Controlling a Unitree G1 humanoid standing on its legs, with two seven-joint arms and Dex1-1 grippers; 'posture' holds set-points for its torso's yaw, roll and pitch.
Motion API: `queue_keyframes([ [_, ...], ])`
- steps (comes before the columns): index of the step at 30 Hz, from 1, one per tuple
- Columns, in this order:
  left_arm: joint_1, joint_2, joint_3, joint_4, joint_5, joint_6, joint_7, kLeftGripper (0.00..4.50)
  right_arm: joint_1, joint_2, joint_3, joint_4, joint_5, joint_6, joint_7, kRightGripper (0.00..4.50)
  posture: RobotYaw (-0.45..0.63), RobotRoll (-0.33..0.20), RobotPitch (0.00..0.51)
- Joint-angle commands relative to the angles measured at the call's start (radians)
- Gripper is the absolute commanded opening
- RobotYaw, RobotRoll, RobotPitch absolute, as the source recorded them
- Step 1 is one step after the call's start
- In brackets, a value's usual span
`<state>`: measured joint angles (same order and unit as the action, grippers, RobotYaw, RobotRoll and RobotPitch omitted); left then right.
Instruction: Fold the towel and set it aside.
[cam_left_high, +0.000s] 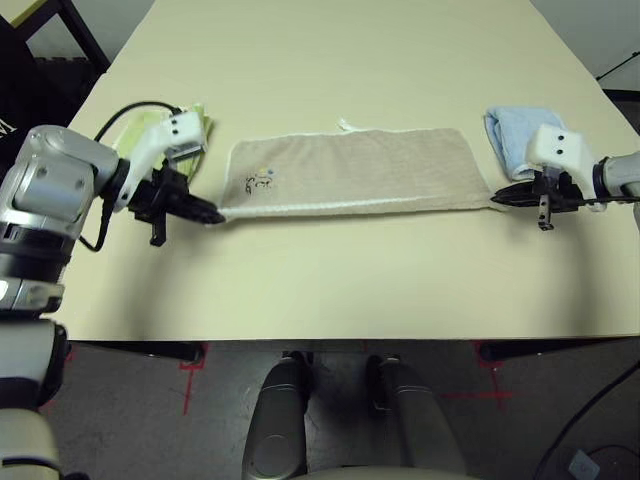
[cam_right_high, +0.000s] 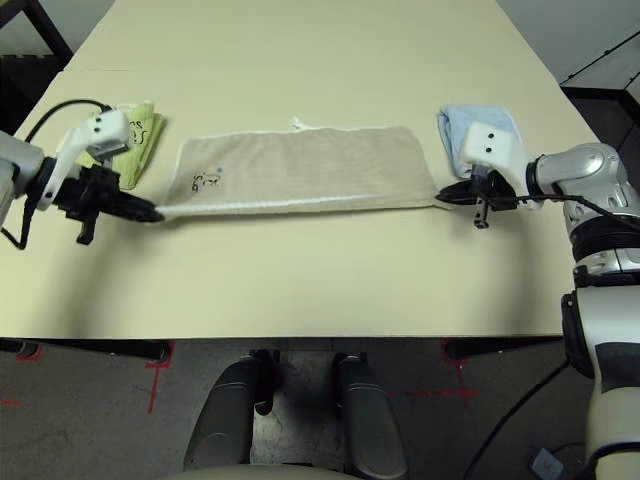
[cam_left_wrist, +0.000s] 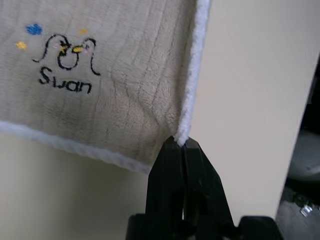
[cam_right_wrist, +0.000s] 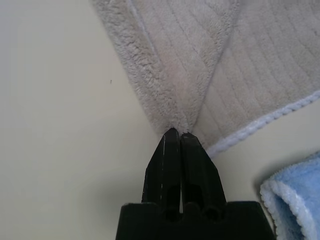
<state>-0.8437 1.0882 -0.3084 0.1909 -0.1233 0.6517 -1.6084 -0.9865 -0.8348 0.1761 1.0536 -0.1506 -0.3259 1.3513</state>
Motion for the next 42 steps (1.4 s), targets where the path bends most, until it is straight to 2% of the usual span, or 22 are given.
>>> queue_keyframes([
  [1,0.038,0.064,-0.031,-0.031,-0.023,-0.008,-0.006,0.02,0.025,-0.045,0.021,0.000,-0.027,0.001,0.040,0.00,0.09,0.000,0.217],
  [6,0.043,0.084,-0.063,0.018,0.014,-0.102,-0.006,0.02,0.062,-0.063,0.018,-0.086,0.012,0.066,0.173,0.00,0.10,0.000,0.218],
  [11,-0.025,0.047,-0.090,0.165,0.095,-0.226,-0.006,0.02,0.119,-0.084,0.004,-0.207,0.048,0.150,0.229,0.00,0.09,0.000,0.216],
  [21,-0.110,0.074,-0.199,0.232,0.044,-0.298,-0.006,0.02,0.167,-0.119,0.016,-0.268,0.039,0.159,0.203,0.00,0.09,0.000,0.212],
  [24,-0.158,0.032,-0.188,0.299,0.080,-0.317,-0.006,0.02,0.143,-0.109,0.008,-0.251,0.041,0.155,0.171,0.00,0.09,0.000,0.209],
  [34,-0.415,-0.117,-0.144,0.635,0.223,-0.434,0.062,0.02,-0.005,-0.073,-0.026,-0.085,0.071,0.184,0.049,0.00,0.10,0.000,0.204],
  [42,-0.509,-0.212,-0.114,0.853,0.306,-0.497,0.228,0.02,-0.068,-0.014,-0.008,0.016,0.012,0.127,-0.212,0.00,0.10,0.000,0.207],
])
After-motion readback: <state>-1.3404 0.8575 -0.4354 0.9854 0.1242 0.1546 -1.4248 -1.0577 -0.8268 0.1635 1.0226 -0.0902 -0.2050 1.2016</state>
